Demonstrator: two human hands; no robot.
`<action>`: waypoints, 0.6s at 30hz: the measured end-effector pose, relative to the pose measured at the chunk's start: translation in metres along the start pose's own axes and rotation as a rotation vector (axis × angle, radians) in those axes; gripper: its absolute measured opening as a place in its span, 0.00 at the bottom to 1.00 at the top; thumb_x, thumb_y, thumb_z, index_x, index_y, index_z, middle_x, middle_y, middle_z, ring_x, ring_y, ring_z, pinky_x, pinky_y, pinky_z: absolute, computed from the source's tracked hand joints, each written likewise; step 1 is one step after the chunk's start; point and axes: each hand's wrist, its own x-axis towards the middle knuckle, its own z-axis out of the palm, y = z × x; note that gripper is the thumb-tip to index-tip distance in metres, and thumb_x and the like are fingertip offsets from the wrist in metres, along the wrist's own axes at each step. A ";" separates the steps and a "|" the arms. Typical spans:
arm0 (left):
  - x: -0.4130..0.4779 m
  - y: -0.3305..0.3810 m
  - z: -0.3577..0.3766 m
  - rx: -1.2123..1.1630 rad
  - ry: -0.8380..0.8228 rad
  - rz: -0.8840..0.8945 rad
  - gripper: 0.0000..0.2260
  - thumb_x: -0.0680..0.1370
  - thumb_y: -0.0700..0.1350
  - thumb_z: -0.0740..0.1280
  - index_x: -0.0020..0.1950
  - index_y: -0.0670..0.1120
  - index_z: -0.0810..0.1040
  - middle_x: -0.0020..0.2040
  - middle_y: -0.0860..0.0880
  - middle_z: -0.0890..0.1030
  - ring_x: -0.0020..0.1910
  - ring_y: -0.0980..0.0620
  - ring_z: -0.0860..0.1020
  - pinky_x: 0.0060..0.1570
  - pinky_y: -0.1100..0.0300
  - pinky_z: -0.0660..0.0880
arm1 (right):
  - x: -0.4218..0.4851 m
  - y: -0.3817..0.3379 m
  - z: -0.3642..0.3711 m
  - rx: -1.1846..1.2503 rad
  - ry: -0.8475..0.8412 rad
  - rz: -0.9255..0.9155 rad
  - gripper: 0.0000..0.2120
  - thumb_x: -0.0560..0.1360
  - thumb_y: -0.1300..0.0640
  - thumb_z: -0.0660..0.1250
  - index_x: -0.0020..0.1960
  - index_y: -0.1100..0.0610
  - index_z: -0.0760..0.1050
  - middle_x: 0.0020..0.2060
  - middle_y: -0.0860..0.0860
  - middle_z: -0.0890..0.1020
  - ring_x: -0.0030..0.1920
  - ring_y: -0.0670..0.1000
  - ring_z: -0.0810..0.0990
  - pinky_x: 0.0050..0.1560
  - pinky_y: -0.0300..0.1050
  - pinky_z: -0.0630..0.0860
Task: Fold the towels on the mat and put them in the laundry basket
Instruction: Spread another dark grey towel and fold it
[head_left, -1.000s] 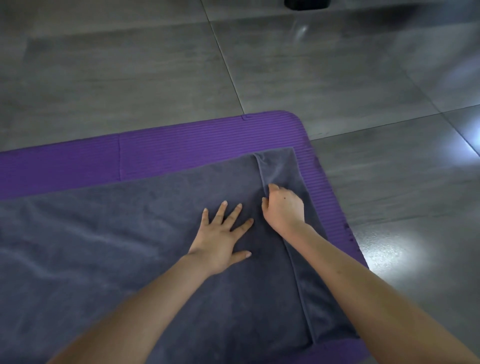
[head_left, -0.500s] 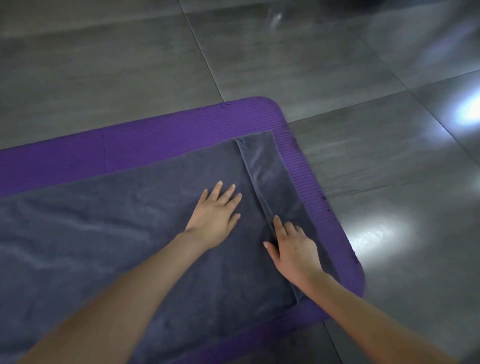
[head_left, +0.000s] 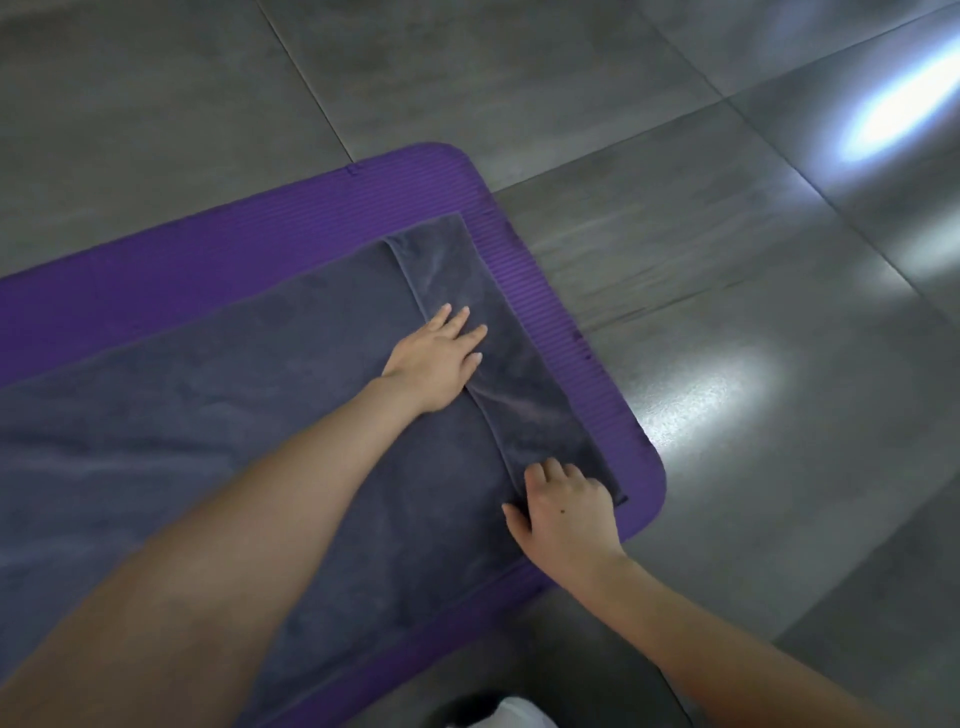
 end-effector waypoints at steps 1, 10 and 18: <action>0.001 0.000 0.002 0.006 -0.029 -0.011 0.23 0.82 0.53 0.50 0.77 0.51 0.52 0.78 0.48 0.48 0.77 0.49 0.44 0.74 0.56 0.51 | 0.001 -0.005 0.000 -0.015 -0.013 -0.004 0.20 0.52 0.50 0.80 0.30 0.57 0.72 0.23 0.51 0.73 0.21 0.51 0.72 0.21 0.38 0.63; -0.003 0.002 -0.001 0.110 -0.122 0.003 0.35 0.77 0.65 0.54 0.77 0.53 0.43 0.78 0.48 0.40 0.76 0.49 0.39 0.74 0.55 0.45 | -0.007 0.010 -0.004 0.039 -0.037 -0.153 0.17 0.52 0.48 0.80 0.27 0.52 0.72 0.20 0.46 0.73 0.18 0.47 0.71 0.20 0.37 0.56; -0.027 0.007 0.000 0.134 -0.102 0.095 0.32 0.78 0.62 0.57 0.77 0.54 0.48 0.78 0.45 0.44 0.77 0.47 0.42 0.75 0.51 0.43 | 0.022 0.028 -0.027 0.108 -0.310 -0.047 0.24 0.74 0.42 0.64 0.65 0.51 0.64 0.55 0.50 0.78 0.53 0.54 0.79 0.44 0.46 0.72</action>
